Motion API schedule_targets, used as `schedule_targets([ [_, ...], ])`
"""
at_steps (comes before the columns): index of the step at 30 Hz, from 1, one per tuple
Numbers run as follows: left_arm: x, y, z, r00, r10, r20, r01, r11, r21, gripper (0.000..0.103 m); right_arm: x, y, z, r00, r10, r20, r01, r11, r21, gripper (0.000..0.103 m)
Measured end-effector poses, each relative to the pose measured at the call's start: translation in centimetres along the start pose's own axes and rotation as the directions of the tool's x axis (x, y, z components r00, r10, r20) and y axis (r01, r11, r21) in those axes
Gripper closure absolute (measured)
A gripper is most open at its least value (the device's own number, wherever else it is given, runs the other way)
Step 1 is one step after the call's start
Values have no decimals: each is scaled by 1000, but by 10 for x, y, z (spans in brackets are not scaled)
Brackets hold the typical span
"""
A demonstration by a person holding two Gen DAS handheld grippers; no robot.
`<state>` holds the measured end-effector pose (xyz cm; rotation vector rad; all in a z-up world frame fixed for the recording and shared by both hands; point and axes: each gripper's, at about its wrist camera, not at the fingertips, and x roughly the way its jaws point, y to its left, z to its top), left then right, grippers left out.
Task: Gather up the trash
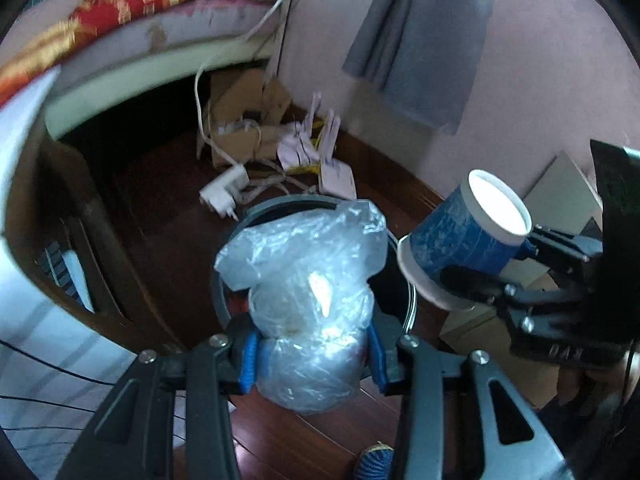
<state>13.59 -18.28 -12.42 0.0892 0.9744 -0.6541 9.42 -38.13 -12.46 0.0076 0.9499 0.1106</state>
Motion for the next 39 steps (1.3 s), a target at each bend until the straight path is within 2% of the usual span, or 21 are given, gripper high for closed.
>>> schedule_targets([
  [8, 39, 4, -6, 993, -26, -118, 24, 1000, -14, 58, 49, -1, -5, 994, 9, -108, -15, 998, -54, 46],
  [11, 51, 6, -2, 989, -58, -135, 56, 998, -20, 58, 66, 1, 0, 992, 17, -128, -29, 995, -91, 41],
  [12, 55, 8, -1, 988, -69, -140, 66, 997, -26, 49, 72, 3, 1, 991, 12, -137, -28, 993, -116, 34],
  [13, 61, 11, -1, 987, -55, -150, 50, 998, -37, 28, 82, 4, 1, 987, -23, -161, -2, 988, -152, 25],
  [14, 65, 15, -1, 988, -32, -154, 24, 998, -53, 18, 92, 1, -1, 978, -84, -190, 51, 984, -171, 4],
  [15, 66, 21, -2, 988, -28, -154, 16, 997, -79, 6, 100, -6, -4, 970, -111, -217, 74, 982, -173, 0],
  [16, 66, 26, -3, 988, -26, -154, 10, 995, -100, 2, 101, -12, -6, 968, -105, -227, 69, 985, -159, 0],
  [21, 63, 41, -12, 988, 76, -133, -92, 988, -120, 2, 96, -31, -9, 966, -146, -213, 127, 987, -102, 0],
  [26, 61, 43, -17, 988, 89, -126, -105, 986, -128, 2, 95, -34, -11, 965, -152, -213, 137, 987, -83, 0],
  [32, 52, 43, -16, 986, 117, -116, -131, 984, -119, 2, 86, -23, -8, 971, -132, -201, 123, 991, -59, 0],
  [39, 4, 28, -23, 978, 203, -49, -207, 974, -98, 2, 47, 8, -7, 974, -140, -177, 132, 990, -57, 0],
])
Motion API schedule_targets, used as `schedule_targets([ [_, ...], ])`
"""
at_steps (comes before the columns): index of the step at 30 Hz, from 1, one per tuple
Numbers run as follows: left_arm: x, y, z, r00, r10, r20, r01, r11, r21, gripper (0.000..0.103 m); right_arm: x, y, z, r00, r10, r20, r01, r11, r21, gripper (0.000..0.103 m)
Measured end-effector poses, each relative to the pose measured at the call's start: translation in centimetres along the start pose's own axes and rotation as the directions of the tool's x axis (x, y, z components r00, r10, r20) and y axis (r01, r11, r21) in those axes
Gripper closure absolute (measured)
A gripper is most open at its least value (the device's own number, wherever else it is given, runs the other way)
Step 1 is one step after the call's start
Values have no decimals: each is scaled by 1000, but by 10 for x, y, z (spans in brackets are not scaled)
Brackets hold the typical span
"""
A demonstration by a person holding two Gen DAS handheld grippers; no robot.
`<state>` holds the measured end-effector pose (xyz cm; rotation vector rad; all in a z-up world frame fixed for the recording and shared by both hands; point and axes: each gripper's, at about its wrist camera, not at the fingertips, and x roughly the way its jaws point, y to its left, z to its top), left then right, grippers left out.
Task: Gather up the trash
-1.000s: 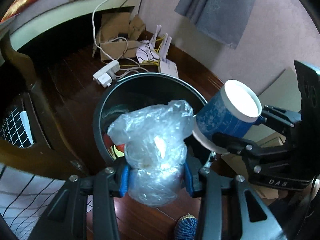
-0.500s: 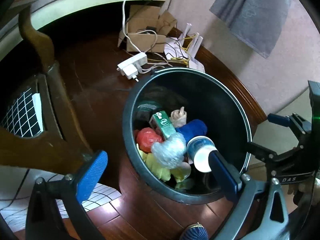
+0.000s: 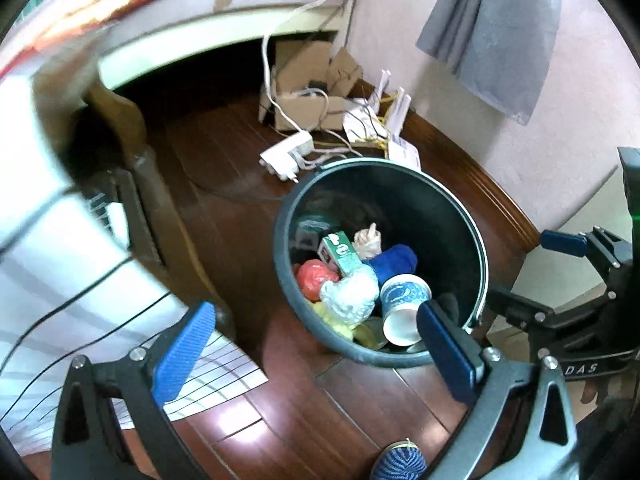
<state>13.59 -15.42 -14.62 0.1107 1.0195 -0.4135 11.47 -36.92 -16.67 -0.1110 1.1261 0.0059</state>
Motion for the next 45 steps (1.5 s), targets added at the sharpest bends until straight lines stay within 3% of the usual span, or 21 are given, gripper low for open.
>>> schedule_targets([
  [18, -122, 31, -22, 985, 95, 146, -89, 995, -46, 2, -123, 49, -7, 987, 31, 157, -38, 998, 43, 0],
  [22, -162, 22, -27, 961, 154, 228, -155, 988, -17, 2, -166, 58, -7, 977, 13, 211, -26, 998, 58, 0],
  [29, -224, 28, -36, 936, 156, 314, -137, 987, -81, 2, -228, 73, -9, 952, -3, 307, -11, 999, 43, 0],
  [40, -274, 31, -65, 905, 204, 373, -162, 977, -139, 1, -287, 103, -32, 919, 25, 395, -25, 1000, -5, 0],
  [45, -276, 37, -65, 905, 203, 373, -155, 976, -154, 1, -299, 105, -34, 909, 11, 417, -12, 1000, 0, 0],
])
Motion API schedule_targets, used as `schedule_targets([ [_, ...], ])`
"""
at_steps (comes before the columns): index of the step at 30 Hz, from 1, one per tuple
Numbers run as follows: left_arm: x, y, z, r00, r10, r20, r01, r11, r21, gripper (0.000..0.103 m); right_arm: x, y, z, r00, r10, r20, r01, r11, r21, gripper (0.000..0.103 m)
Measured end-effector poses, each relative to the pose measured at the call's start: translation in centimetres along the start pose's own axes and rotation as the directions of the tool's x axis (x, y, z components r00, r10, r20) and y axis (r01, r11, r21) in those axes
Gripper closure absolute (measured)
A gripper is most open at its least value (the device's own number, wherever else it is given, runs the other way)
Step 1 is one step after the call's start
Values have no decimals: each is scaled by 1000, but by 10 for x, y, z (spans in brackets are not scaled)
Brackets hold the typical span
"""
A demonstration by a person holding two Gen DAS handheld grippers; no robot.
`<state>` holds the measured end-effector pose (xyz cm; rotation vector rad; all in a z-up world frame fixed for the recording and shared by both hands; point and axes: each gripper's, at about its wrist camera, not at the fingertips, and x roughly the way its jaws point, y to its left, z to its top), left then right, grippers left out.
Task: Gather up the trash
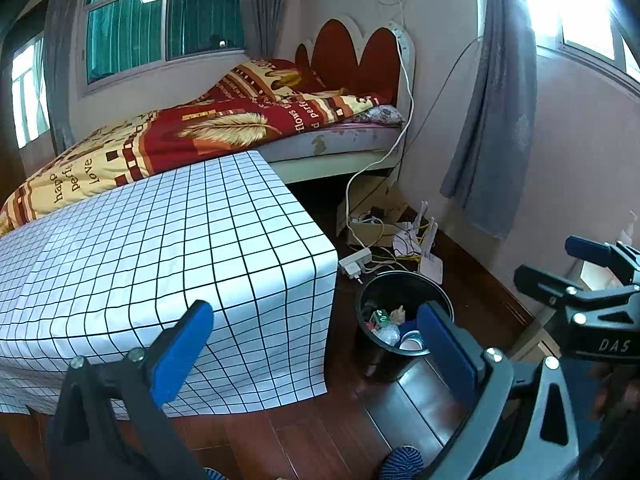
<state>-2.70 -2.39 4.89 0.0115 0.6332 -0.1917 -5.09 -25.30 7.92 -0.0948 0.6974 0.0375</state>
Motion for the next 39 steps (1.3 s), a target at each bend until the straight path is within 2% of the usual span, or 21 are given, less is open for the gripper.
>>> schedule_targets([
  [39, -13, -14, 8, 999, -16, 34, 14, 999, 47, 1, -15, -9, 7, 999, -28, 32, 27, 1000, 4, 0],
])
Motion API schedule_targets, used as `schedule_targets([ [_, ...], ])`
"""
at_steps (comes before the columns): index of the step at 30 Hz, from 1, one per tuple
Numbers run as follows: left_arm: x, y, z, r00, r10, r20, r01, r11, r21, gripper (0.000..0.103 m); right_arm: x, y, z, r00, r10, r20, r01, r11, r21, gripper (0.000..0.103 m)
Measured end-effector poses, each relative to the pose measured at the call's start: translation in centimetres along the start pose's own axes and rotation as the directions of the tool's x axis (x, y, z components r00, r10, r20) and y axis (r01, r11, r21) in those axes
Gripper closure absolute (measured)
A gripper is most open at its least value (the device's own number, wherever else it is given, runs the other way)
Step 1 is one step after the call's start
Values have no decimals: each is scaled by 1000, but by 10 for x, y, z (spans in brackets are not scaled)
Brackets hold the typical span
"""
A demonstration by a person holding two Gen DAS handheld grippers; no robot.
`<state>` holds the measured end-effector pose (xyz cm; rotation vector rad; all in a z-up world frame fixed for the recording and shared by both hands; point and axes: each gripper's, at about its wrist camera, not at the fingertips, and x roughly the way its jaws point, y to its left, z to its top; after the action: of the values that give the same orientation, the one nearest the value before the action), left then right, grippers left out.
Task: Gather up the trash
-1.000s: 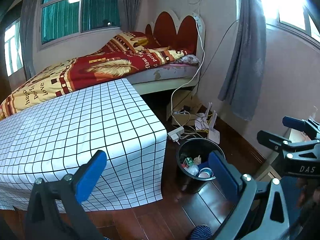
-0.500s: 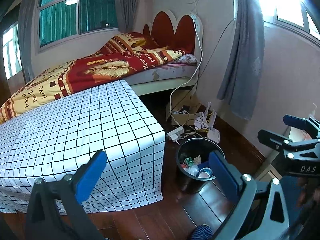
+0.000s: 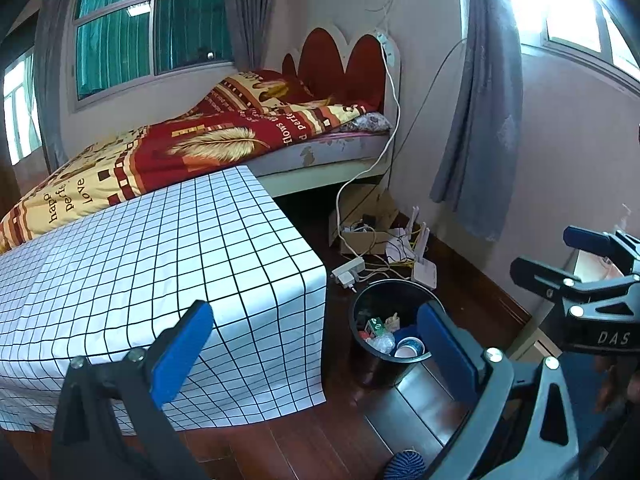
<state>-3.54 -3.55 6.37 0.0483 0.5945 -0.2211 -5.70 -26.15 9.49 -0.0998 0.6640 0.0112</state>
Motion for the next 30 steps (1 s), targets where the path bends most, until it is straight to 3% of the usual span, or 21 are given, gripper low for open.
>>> schedule_targets([
  [30, 0, -1, -2, 1000, 3, -6, -3, 1000, -2, 1, 0, 2, -3, 1000, -1, -5, 0, 1000, -2, 0],
])
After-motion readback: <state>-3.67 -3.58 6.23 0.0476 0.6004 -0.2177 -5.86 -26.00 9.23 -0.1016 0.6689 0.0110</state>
